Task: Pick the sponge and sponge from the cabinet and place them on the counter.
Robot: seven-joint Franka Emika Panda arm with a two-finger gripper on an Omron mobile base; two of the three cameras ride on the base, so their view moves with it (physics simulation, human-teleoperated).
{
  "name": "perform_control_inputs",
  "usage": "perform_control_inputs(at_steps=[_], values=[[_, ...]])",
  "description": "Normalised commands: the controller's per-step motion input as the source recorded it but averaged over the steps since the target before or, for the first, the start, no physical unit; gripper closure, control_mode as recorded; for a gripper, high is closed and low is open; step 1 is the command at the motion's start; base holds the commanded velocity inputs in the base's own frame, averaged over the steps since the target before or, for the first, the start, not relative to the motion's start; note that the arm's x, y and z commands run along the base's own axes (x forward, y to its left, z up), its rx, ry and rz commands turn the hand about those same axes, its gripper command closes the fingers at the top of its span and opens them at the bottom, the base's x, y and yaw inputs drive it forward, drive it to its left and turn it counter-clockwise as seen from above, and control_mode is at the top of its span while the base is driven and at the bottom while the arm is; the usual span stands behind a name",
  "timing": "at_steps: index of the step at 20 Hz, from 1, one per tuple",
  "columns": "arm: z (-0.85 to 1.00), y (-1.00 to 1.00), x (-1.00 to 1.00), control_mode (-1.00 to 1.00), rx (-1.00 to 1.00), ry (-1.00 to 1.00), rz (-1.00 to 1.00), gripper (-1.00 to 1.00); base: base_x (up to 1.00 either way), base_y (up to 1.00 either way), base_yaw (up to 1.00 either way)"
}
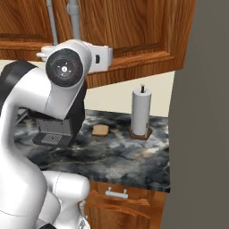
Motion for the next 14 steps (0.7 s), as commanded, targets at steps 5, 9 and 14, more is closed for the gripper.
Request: perform_control_inputs(at_steps=[5,9,14], values=[[0.04,-0.44,-0.43,-1.0,0.04,0.0,0.01,1.0,0.0,0.0,0.0],[0.0,0.0,0.0,-1.0,0.0,0.0,0.0,-1.0,0.0,0.0,0.0],[0.05,-0.13,-0.18,-1.0,0.01,0.0,0.0,-1.0,0.0,0.0,0.0]])
